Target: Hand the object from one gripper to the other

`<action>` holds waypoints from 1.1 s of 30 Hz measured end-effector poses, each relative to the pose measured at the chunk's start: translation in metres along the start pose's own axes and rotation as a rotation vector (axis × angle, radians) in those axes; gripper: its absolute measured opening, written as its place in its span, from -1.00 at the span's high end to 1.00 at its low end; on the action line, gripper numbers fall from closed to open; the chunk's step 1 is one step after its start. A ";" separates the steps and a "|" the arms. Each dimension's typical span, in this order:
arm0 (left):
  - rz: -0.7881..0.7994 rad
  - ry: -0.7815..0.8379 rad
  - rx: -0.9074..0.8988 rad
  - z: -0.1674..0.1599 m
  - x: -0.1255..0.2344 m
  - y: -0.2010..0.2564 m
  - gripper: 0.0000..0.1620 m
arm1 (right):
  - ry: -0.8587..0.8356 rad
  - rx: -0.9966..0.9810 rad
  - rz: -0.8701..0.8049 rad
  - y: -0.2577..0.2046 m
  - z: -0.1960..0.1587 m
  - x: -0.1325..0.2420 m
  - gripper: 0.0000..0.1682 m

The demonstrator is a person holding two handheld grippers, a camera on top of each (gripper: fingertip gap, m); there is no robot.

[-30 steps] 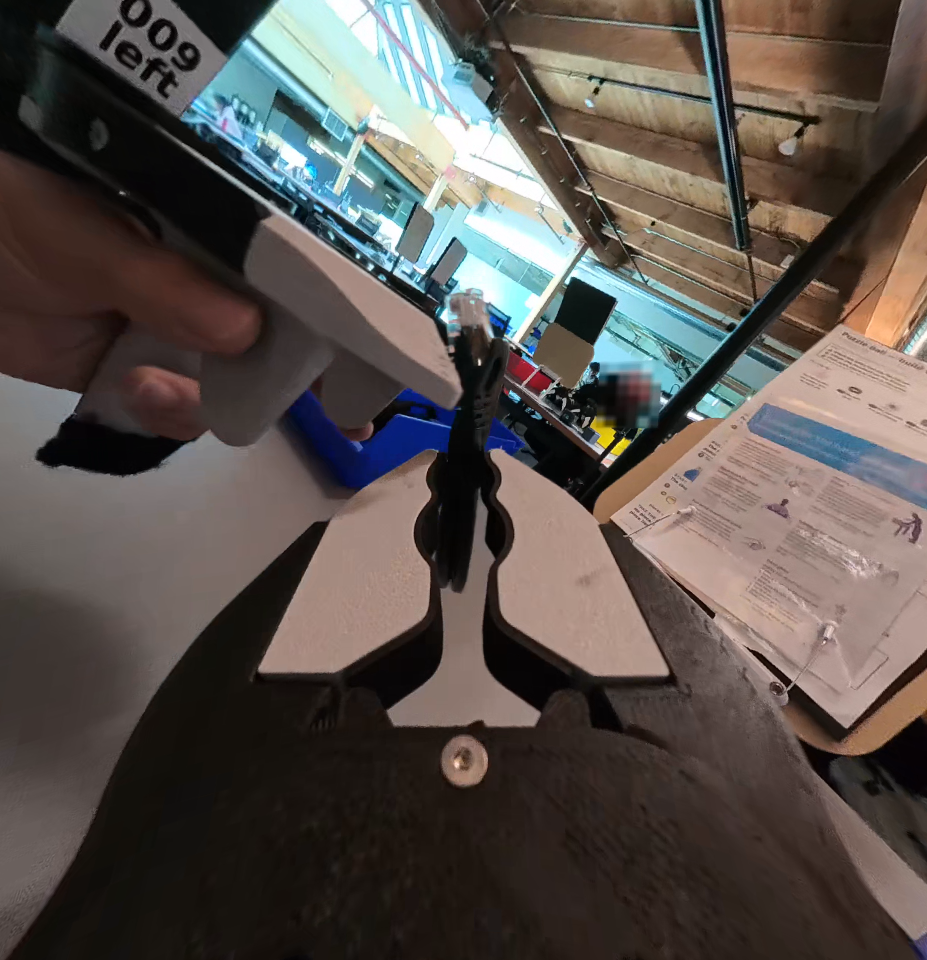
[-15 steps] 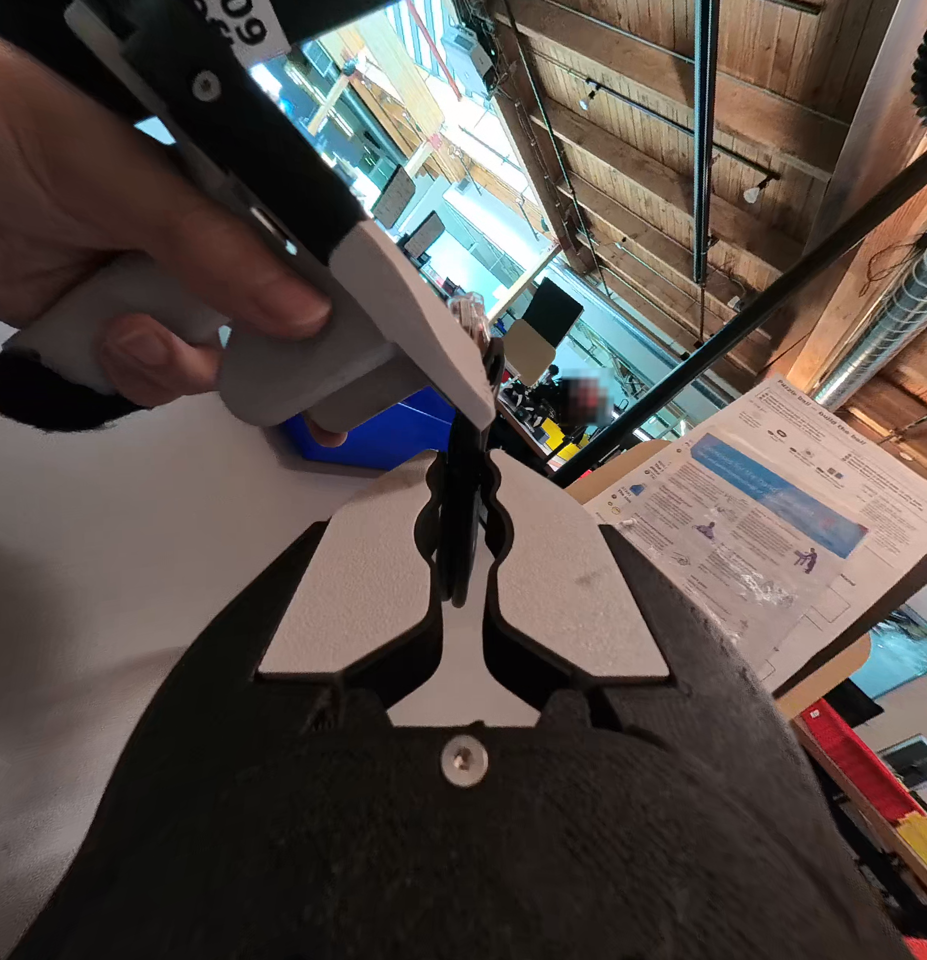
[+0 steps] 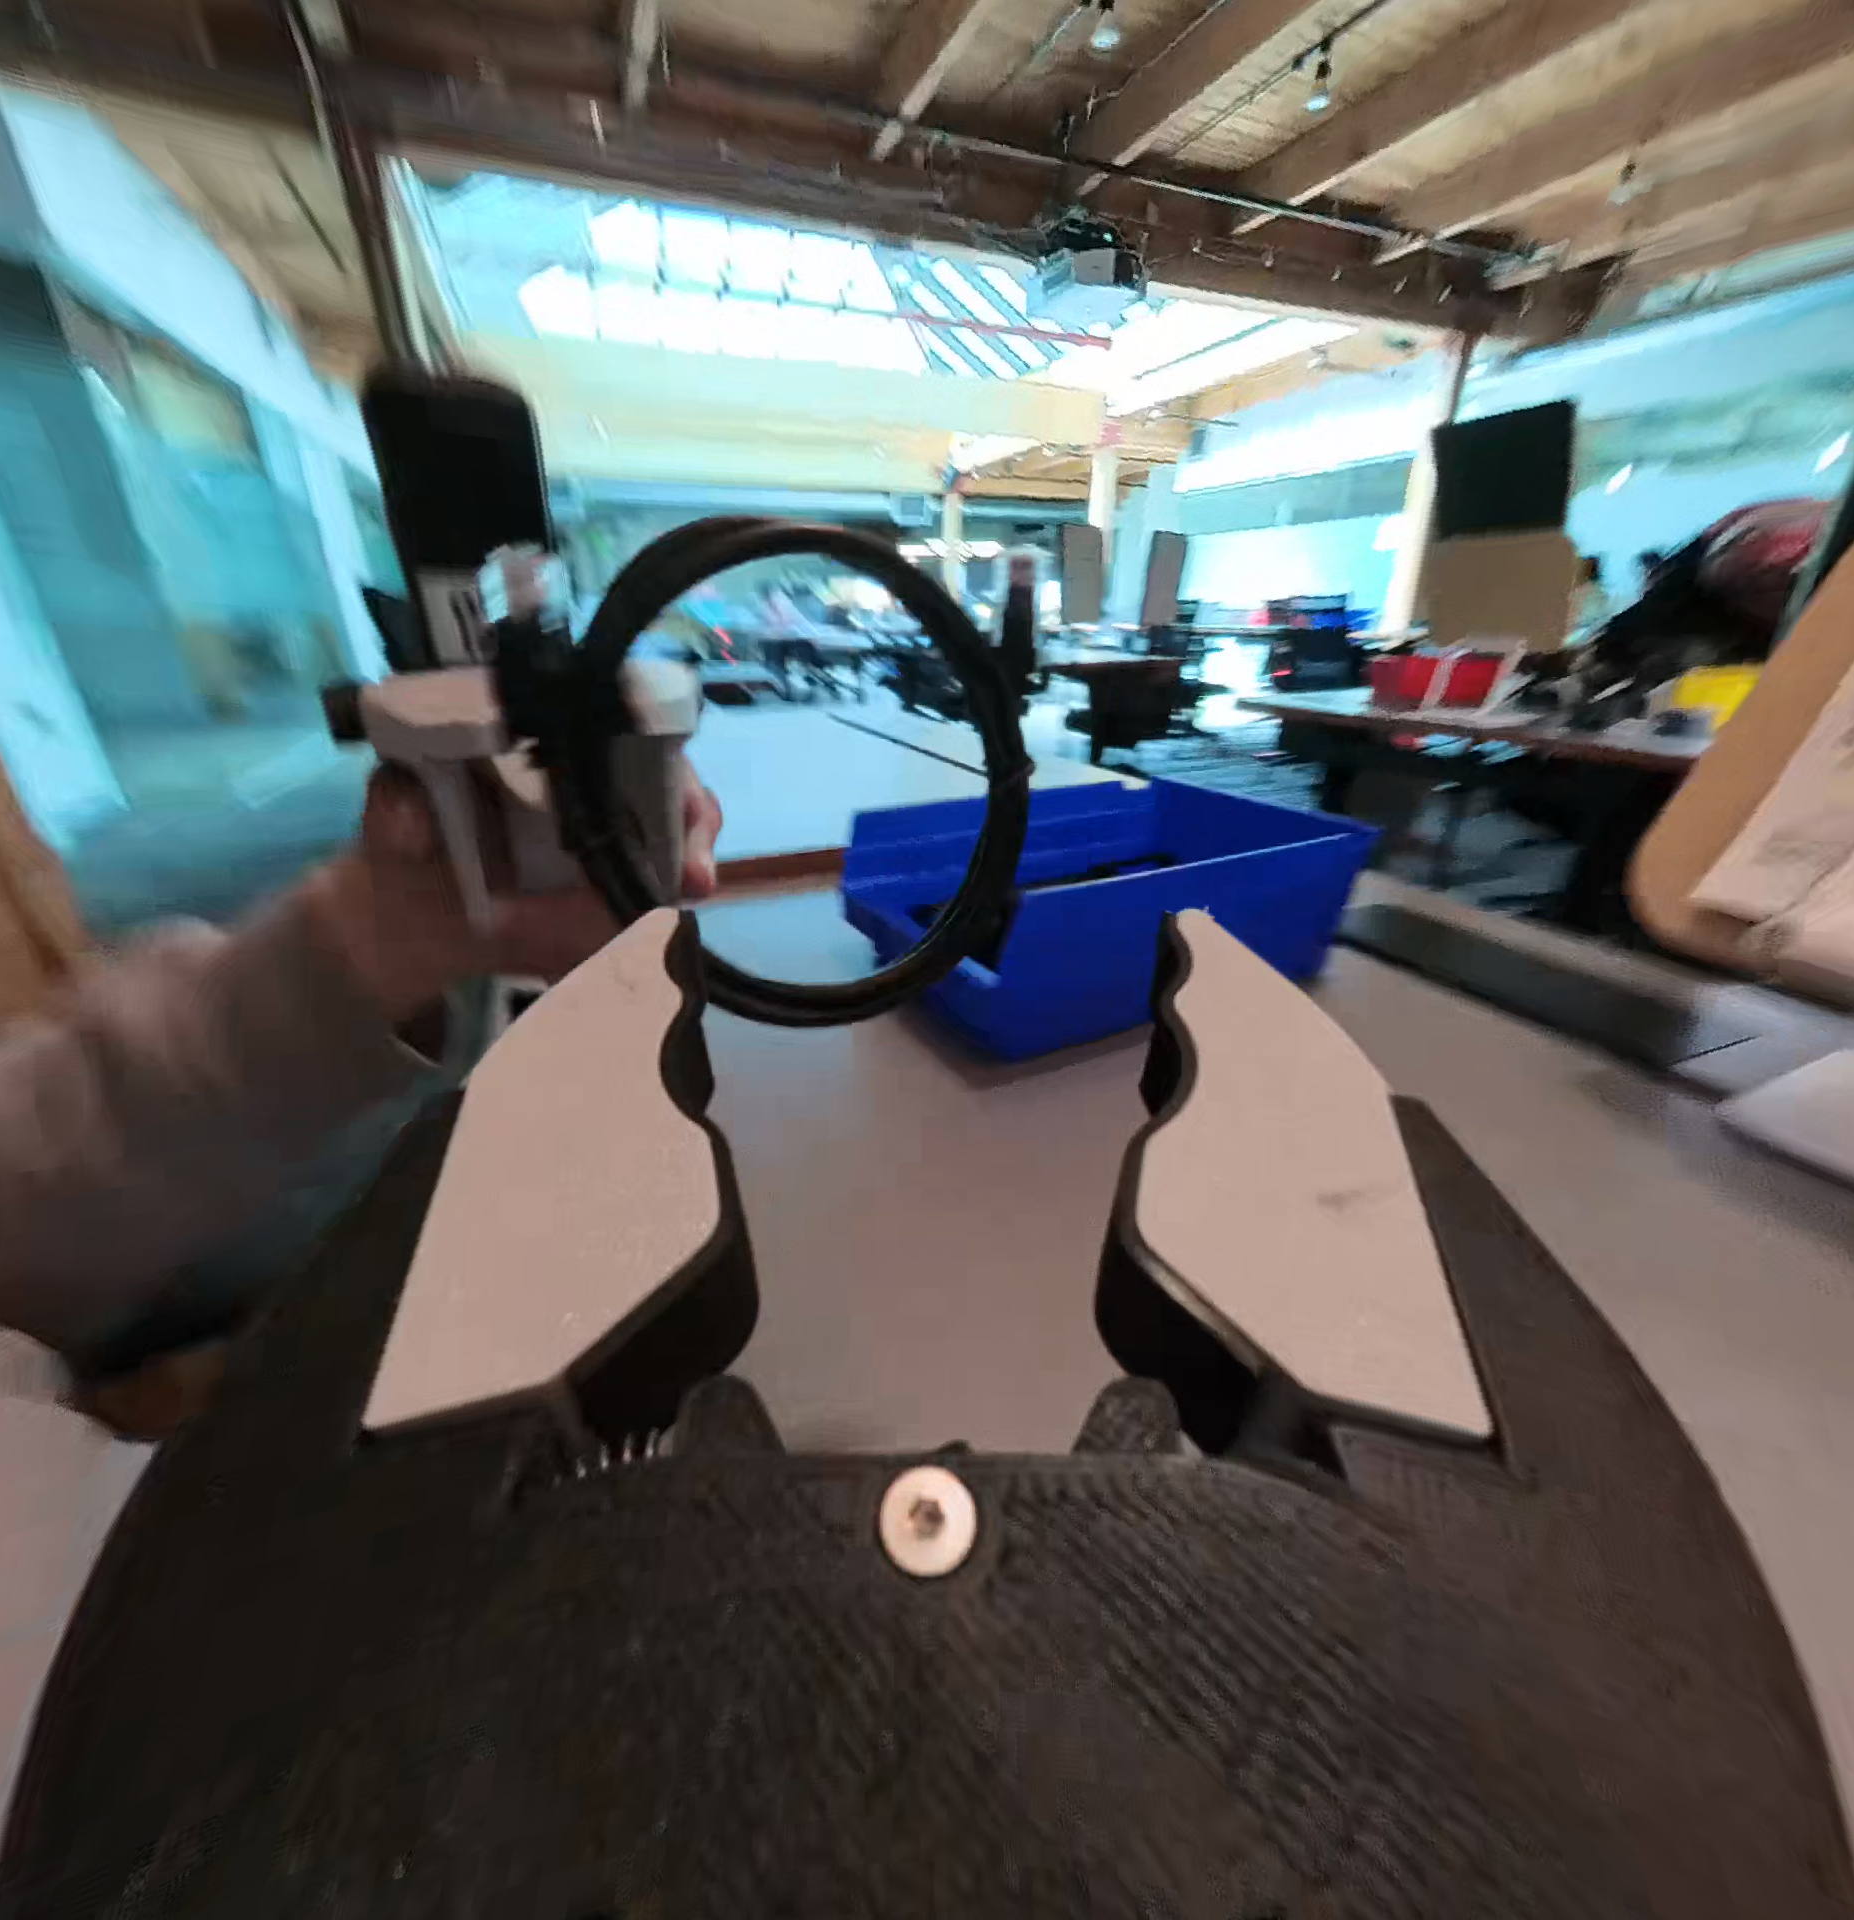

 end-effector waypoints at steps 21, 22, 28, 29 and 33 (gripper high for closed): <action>-0.002 0.149 -0.043 0.014 -0.002 0.007 0.72 | 0.138 -0.049 -0.197 0.022 0.009 0.005 0.85; 0.184 0.138 -0.036 0.015 0.001 -0.015 0.71 | 0.154 -0.041 -0.286 0.033 0.013 0.013 0.85; 0.759 -0.071 -0.067 0.003 0.016 -0.060 0.61 | 0.116 0.125 -0.614 0.063 0.017 0.040 0.87; 0.726 -0.092 -0.095 0.004 0.006 -0.051 0.63 | 0.098 0.145 -0.618 0.063 0.016 0.039 0.87; 0.445 -0.103 0.078 -0.005 -0.041 -0.008 0.56 | 0.040 0.312 -0.547 0.045 0.014 0.023 0.87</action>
Point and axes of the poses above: each gripper's, where its closed fingertips meet, x back along the fingers, z out of its top, y = z × x across the jaws, the point moved 2 cm from there along x, back along the fingers, and after that the axes turned 2 degrees about z, right-handed, at the moved point
